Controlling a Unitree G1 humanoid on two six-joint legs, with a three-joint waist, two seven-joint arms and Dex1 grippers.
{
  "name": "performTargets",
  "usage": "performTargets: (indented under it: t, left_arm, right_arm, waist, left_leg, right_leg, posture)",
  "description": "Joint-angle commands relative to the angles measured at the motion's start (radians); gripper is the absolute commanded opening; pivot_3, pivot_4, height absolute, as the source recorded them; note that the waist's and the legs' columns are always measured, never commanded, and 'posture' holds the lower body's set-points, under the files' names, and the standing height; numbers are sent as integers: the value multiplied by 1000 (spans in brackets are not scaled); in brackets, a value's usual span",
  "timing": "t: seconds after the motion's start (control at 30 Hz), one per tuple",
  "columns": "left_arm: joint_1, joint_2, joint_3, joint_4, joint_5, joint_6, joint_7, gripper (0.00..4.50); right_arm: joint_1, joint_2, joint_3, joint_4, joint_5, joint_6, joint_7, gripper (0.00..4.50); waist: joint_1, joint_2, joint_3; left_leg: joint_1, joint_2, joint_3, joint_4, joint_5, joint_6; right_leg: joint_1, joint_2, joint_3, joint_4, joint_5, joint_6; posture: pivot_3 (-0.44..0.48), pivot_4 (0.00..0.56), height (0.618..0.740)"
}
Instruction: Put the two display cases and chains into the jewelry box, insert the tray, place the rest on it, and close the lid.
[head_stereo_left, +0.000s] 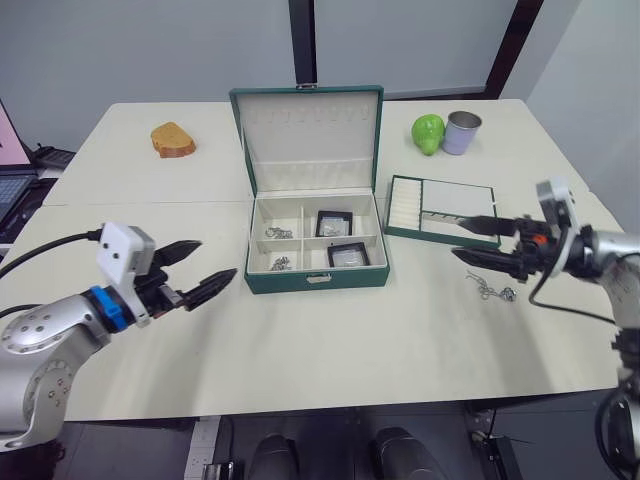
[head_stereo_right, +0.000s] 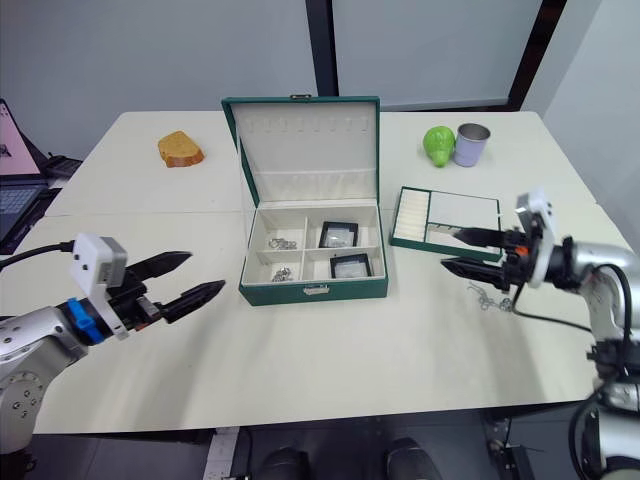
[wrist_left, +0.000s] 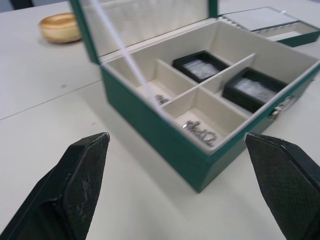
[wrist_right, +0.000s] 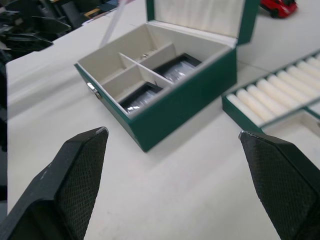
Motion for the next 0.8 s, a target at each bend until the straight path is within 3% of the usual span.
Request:
performTargets:
  t: [0.03,0.3,0.43,0.8]
  left_arm:
    - [14,1,64,24,33,-58,14,4500]
    - [30,-70,126,140,115,-174,122,4500]
    - [7,-138,154,221,173,-264,240,4500]
    - [-17,-231,136,318,262,-391,387,4500]
  right_arm:
    - [75,-5,-122,-48,40,-17,-97,4459]
    - [243,85,-255,-89,38,-161,-321,4459]
    - [311,151,-305,-67,17,-269,-431,4459]
    - [385,228,-308,19,-33,-488,-603,4459]
  waist:
    - [1,0,0]
    - [3,0,0]
    - [6,0,0]
    - [21,0,-1]
  left_leg:
    - [0,0,0,0,0,0]
    - [0,0,0,0,0,0]
    - [0,0,0,0,0,0]
    - [1,0,1,0,0,0]
  right_leg:
    - [0,0,0,0,0,0]
    - [1,0,0,0,0,0]
    - [1,0,0,-1,0,0]
    - [1,0,1,1,0,0]
  posture:
    - [0,150,740]
    - [0,150,740]
    - [0,150,740]
    - [0,150,740]
